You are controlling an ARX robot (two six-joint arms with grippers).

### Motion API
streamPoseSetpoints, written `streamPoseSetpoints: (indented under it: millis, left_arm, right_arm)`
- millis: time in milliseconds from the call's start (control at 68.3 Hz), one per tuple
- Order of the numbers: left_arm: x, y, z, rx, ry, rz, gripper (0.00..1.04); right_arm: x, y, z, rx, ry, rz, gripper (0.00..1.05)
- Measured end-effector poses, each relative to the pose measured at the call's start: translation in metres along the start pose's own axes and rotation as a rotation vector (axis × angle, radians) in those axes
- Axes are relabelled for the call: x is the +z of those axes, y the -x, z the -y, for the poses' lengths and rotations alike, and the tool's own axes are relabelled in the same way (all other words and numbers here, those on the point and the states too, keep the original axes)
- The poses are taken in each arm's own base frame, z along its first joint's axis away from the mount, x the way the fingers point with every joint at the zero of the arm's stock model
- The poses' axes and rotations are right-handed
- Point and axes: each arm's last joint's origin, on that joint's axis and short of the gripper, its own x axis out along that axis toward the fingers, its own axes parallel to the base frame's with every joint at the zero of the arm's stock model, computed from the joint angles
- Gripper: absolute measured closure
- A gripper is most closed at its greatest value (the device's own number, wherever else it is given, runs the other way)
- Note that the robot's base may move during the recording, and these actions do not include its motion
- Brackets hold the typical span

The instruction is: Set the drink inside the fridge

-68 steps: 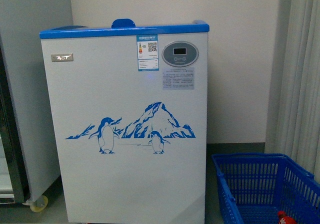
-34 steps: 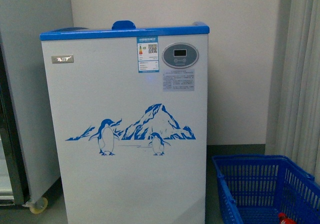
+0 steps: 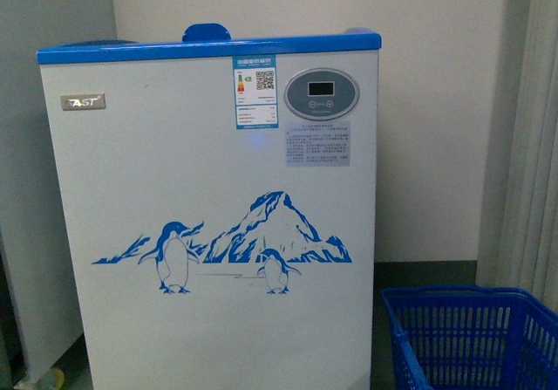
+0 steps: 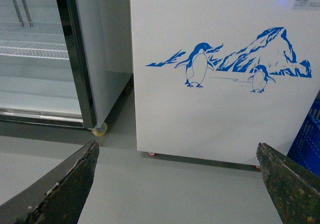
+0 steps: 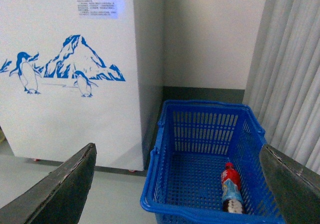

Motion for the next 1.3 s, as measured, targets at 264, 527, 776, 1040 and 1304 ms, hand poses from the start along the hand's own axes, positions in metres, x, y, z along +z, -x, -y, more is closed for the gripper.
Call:
streamPoseSetpoints:
  millis: [264, 527, 776, 1040, 1304]
  left_arm:
    - [0.0, 0.0, 0.0, 0.0, 0.0, 0.0, 0.08]
    - [0.0, 0.0, 0.0, 0.0, 0.0, 0.0, 0.08]
    - [0.0, 0.0, 0.0, 0.0, 0.0, 0.0, 0.08]
    - [0.0, 0.0, 0.0, -0.002, 0.0, -0.002, 0.08]
    - [0.0, 0.0, 0.0, 0.0, 0.0, -0.002, 0.08]
  right_arm:
    - [0.0, 0.0, 0.0, 0.0, 0.0, 0.0, 0.07]
    - [0.0, 0.0, 0.0, 0.0, 0.0, 0.0, 0.07]
    - [0.0, 0.0, 0.0, 0.001, 0.0, 0.0, 0.07]
    - [-0.003, -0.001, 0.001, -0.112, -0.036, -0.101, 0.07]
    - [-0.003, -0.032, 0.026, -0.398, -0.077, -0.467, 0.07]
